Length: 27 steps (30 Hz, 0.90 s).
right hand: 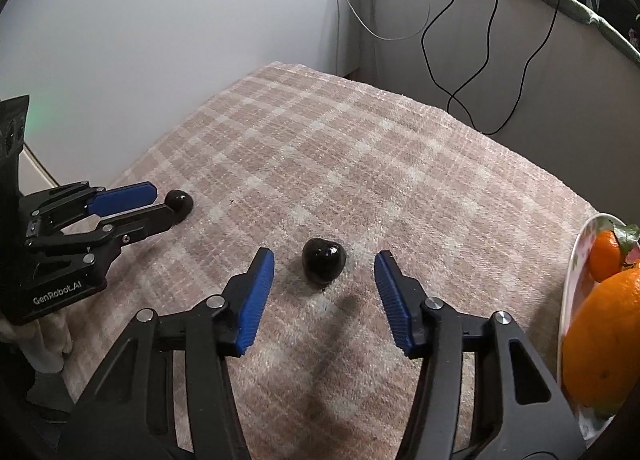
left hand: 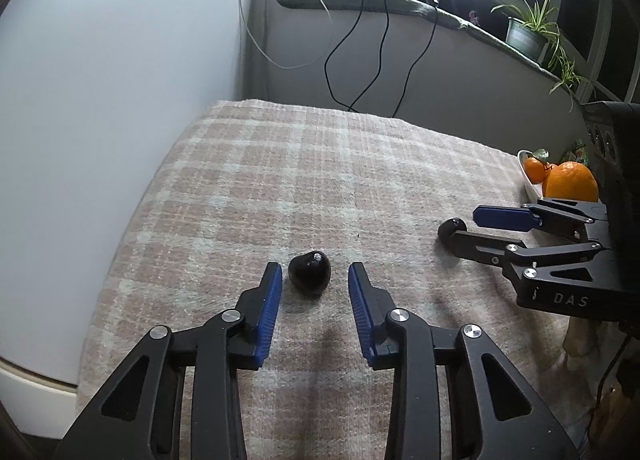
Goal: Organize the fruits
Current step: 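Close the left tool on a dark plum while the right tool grasps another plum, then carry both dark plums to the plate and lower them among the fruit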
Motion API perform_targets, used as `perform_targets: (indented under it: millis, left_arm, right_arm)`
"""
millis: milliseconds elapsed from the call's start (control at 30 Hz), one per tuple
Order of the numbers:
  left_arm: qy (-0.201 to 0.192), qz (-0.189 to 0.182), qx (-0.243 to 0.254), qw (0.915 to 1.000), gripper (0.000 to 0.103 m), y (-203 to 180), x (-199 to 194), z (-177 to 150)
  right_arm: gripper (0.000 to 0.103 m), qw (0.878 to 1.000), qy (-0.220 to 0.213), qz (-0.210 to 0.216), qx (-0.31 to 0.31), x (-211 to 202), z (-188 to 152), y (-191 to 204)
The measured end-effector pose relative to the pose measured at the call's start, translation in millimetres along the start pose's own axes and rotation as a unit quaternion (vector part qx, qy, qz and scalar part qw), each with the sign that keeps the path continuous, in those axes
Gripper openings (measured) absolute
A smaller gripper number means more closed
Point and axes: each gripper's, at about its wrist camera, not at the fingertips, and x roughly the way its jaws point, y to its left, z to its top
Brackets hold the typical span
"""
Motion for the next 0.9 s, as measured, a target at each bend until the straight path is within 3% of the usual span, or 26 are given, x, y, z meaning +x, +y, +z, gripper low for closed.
perform_targets:
  millis: [333, 700, 900]
  left_arm:
    - [0.006, 0.004, 0.000, 1.0000, 0.029, 0, 8, 2]
    - [0.010, 0.009, 0.000, 0.9999, 0.023, 2, 15, 3]
    - [0.009, 0.007, -0.002, 0.9999, 0.022, 3, 15, 4]
  right_arm:
    - [0.044, 1.000, 0.010, -0.001, -0.009, 11, 1, 5]
    - [0.027, 1.000, 0.017, -0.003, -0.008, 17, -1, 3]
    - [0.026, 1.000, 0.016, -0.002, -0.007, 15, -3, 0]
